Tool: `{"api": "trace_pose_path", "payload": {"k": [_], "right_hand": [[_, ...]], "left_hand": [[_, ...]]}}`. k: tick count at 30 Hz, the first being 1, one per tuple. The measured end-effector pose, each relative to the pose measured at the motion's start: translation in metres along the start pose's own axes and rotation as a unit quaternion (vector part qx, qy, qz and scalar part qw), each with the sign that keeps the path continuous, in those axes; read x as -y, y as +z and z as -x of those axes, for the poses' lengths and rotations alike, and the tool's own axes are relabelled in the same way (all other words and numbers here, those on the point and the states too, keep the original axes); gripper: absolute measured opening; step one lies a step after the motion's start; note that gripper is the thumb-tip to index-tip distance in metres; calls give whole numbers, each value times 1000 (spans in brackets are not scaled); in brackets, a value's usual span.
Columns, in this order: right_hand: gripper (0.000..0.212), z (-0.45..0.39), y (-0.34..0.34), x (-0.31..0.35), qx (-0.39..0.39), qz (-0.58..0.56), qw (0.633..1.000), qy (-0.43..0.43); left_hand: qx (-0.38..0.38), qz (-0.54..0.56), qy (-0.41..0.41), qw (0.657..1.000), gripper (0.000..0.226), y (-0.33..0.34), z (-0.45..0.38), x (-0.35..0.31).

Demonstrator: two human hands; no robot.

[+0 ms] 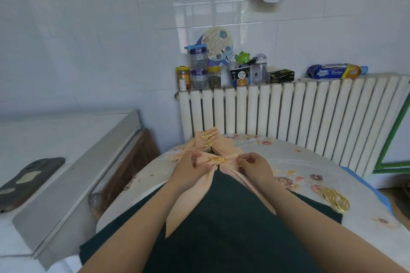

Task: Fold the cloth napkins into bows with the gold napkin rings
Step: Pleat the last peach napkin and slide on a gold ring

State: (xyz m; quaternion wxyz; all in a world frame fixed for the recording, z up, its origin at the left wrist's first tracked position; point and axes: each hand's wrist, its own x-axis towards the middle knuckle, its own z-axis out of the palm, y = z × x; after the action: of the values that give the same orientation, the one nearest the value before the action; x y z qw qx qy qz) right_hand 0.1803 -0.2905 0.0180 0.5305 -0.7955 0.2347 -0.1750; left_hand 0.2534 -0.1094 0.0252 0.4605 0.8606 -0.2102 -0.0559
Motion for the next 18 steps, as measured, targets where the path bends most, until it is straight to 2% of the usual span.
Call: {"api": "trace_pose_path", "payload": {"k": [3,6,13,18], "right_hand": [[32,-42,23,2,16,-6,1000,1],[47,-98,54,-8,35,1,999,-1],[69,-185,102,-45,53,65,996,16],[67,-203,123,-76,37,164,986,-23]], "left_hand": [[29,15,-19,999,76,4,-52,13],[23,-54,-29,998,86,18,-112,30],[-16,-87,-27,996,72,52,-192,86],[-4,-167,-12,986,67,68,-208,122]]}}
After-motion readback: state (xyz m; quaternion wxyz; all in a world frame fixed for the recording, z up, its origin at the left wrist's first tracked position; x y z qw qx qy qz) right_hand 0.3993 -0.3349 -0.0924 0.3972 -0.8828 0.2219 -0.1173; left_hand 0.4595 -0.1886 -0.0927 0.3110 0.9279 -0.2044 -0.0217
